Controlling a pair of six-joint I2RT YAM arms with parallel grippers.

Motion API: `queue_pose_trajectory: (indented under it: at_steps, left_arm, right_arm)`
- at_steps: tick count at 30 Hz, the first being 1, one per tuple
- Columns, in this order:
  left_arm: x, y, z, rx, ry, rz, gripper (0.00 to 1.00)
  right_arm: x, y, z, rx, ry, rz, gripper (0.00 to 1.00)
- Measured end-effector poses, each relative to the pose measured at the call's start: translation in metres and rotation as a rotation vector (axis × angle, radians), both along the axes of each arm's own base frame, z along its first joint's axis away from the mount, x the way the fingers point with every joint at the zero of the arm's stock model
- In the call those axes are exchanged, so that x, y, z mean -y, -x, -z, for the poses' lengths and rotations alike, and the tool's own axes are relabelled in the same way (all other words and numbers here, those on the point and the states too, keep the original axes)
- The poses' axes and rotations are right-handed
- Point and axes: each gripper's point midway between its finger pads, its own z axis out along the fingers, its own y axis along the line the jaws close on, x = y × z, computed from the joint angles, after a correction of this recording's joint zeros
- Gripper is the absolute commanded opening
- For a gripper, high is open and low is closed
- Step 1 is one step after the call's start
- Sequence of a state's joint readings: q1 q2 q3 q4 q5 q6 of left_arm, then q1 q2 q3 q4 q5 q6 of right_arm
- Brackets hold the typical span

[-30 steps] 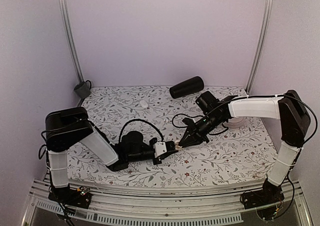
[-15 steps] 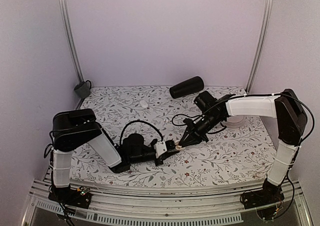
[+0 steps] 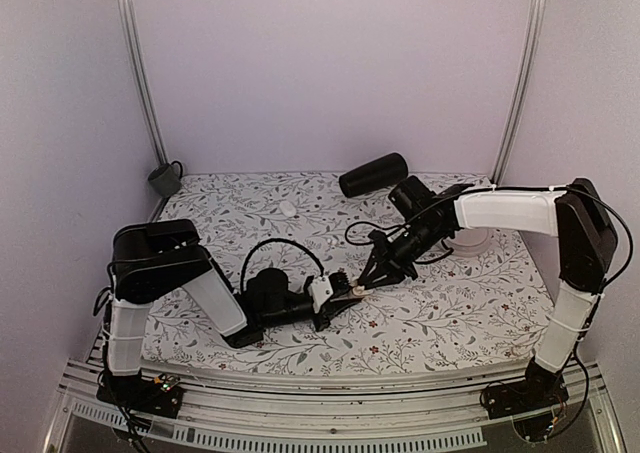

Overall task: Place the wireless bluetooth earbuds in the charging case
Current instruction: Insert the left earbud into the left side groove of the charging case, then close the charging case with the earbuds.

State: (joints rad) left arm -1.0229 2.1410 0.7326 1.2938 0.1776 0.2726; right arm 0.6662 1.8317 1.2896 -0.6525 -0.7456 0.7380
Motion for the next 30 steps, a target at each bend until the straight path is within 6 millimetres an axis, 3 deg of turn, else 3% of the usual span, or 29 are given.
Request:
queue_pose_trajectory:
  at_steps: [11,16,22,26,30]
  left_arm:
    - [-0.002,-0.008,-0.021,-0.040,0.105,-0.016,0.00]
    - [-0.004,-0.013,-0.029,-0.065,0.150,-0.023,0.00]
    - [-0.018,-0.022,-0.035,-0.111,0.198,-0.042,0.00]
    - [-0.025,-0.014,-0.040,-0.147,0.210,-0.021,0.00]
    - [-0.031,0.001,-0.066,-0.165,0.257,0.040,0.00]
  right_arm:
    - [0.006,-0.002,-0.025,0.101,-0.002,0.005,0.18]
    - [0.009,-0.002,-0.037,0.156,-0.003,-0.002,0.24]
    - [0.015,-0.007,-0.072,0.300,-0.039,-0.002,0.25]
    - [0.019,-0.012,-0.096,0.431,-0.092,0.008,0.25]
    - [0.025,-0.015,-0.094,0.529,-0.129,0.023,0.24]
